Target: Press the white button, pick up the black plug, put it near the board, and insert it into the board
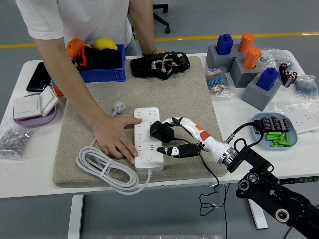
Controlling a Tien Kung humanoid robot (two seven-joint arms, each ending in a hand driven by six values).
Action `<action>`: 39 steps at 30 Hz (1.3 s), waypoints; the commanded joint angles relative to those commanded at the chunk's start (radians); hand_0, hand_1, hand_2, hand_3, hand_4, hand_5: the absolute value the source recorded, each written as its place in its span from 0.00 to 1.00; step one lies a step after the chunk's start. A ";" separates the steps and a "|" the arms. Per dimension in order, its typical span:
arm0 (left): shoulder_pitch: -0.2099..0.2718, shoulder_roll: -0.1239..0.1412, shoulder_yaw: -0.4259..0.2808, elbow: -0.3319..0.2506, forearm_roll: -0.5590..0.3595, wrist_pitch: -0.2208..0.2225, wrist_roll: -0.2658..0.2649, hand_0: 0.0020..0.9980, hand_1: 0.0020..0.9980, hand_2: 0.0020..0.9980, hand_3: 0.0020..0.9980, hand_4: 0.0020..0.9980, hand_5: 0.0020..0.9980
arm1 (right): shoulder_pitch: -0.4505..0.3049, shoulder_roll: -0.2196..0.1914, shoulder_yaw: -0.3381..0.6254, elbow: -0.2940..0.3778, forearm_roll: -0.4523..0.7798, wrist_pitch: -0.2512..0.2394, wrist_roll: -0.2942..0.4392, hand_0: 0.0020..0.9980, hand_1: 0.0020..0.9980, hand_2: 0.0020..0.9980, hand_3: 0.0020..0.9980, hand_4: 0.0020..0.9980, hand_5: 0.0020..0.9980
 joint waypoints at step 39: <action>0.003 -0.005 -0.007 0.000 -0.001 0.001 -0.002 0.47 0.50 0.51 0.58 0.60 0.26 | 0.007 0.032 -0.034 -0.023 -0.001 -0.013 0.014 0.91 0.85 0.79 0.75 0.89 0.52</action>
